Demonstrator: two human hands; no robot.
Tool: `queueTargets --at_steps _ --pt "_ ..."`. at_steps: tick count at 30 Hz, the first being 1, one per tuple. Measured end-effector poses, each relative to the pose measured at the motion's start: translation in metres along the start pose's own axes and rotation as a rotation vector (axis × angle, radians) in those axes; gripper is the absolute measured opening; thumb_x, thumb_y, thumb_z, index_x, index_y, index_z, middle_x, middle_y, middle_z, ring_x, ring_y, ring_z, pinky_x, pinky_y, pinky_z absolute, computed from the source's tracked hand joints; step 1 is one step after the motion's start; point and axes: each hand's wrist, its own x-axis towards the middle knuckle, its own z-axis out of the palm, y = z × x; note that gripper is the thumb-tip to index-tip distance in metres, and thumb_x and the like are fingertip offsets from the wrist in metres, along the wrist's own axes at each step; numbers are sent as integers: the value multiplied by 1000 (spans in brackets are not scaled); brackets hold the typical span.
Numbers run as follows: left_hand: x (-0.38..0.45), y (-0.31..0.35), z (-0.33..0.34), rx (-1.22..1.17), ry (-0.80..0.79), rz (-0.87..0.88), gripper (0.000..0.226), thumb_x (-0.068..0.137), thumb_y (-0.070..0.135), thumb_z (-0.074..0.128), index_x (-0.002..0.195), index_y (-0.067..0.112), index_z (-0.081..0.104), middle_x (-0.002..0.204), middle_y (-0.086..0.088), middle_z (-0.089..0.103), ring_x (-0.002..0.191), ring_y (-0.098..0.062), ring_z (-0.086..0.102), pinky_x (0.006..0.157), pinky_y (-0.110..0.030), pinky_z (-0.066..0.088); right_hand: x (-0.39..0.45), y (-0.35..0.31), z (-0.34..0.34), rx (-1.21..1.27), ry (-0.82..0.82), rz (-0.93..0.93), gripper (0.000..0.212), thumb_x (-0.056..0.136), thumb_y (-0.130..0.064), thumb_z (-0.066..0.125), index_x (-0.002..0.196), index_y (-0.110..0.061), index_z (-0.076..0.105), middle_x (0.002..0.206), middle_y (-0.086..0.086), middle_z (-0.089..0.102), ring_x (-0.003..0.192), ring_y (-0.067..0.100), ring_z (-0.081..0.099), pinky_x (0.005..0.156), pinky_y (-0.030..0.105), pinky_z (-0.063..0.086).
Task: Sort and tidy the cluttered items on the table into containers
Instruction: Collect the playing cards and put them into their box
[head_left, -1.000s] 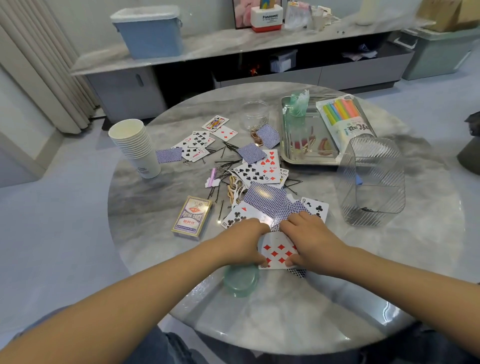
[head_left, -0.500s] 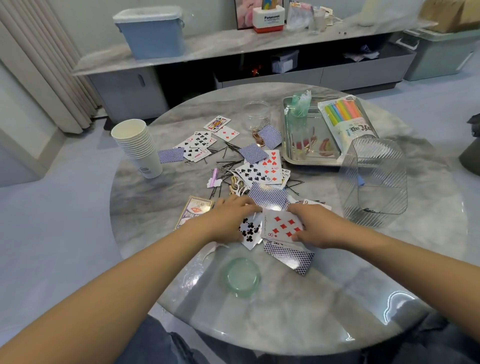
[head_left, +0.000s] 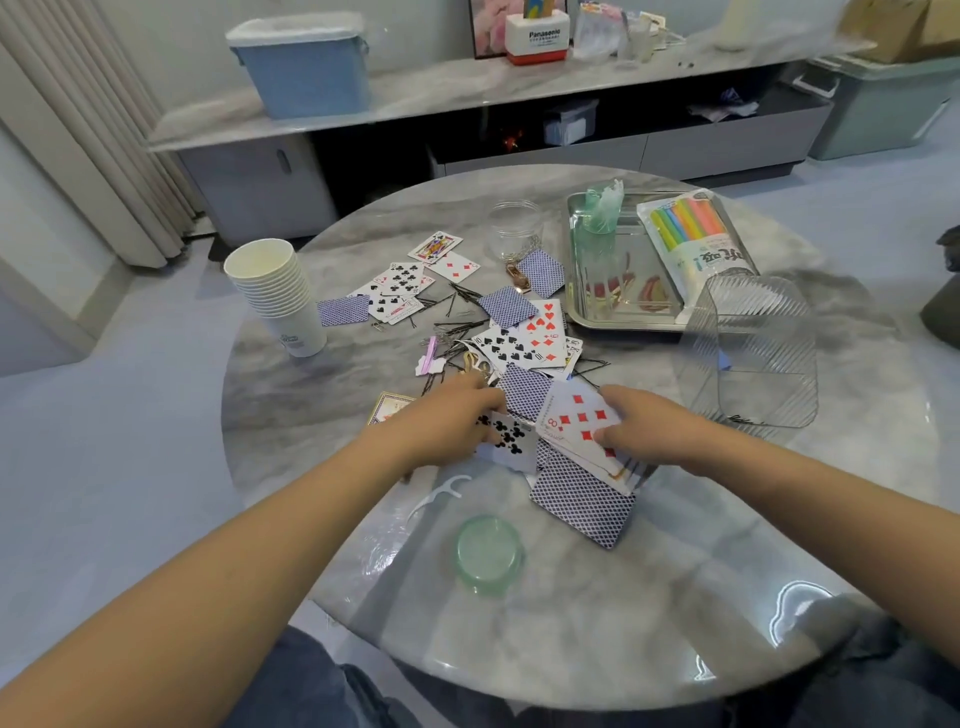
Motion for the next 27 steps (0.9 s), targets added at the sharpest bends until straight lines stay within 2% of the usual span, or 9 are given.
queueTargets --at_steps 3,6,10,12,14,17,21,24,27 --pt "-2 11 2 -89 48 13 25 90 22 61 110 11 50 120 -4 41 102 -21 48 86 -35 42 -4 -3 0 174 -168 16 22 96 -15 45 116 -24 45 110 5 61 92 22 65 65 32 57" --pt "-3 25 3 -247 86 -26 36 84 23 70 104 19 40 108 2 44 81 -11 47 66 -26 40 -8 -3 1 319 -299 -17 23 100 -22 40 122 -20 48 115 15 59 91 29 67 59 42 59" --pt "-4 37 2 -437 110 -62 68 79 21 74 128 26 28 98 5 46 74 -7 53 59 -17 39 -10 -3 0 340 -300 -107 38 100 -40 32 116 -10 47 108 19 54 88 28 65 66 45 59" --pt "-4 41 5 -403 164 -34 67 80 22 73 132 27 31 94 5 50 81 -12 55 64 -22 40 -12 -6 0 181 -225 -213 29 96 -41 42 111 -17 49 93 6 56 83 24 61 66 37 56" --pt "-3 42 7 -379 212 11 55 82 22 71 128 24 42 99 6 54 92 -13 54 75 -26 42 -10 -7 2 -59 -38 -326 23 93 -29 55 114 -24 50 80 -8 54 79 21 56 66 29 45" --pt "-2 38 14 -425 222 56 35 83 13 68 114 18 53 108 3 52 99 -11 49 84 -18 39 -6 -5 13 -161 155 -403 27 87 -12 57 112 -20 56 89 -4 55 87 20 54 67 28 35" --pt "-5 39 27 -636 108 11 32 85 4 63 112 16 49 110 -5 52 101 -13 52 80 -5 39 -1 0 25 -193 148 -369 17 83 -19 63 99 -16 56 98 3 63 91 21 57 72 31 40" --pt "-3 43 29 -776 84 -34 37 85 -1 60 114 17 45 111 -4 50 106 -15 51 90 -17 43 2 1 30 -94 183 -329 14 83 -17 63 96 -15 60 94 3 66 87 20 57 68 29 40" --pt "-3 46 23 -922 68 -90 37 85 -6 57 112 17 47 106 -3 51 104 -16 52 91 -27 46 2 -2 28 -43 194 -321 10 83 -11 60 90 -18 61 85 -1 61 80 17 53 59 22 37"
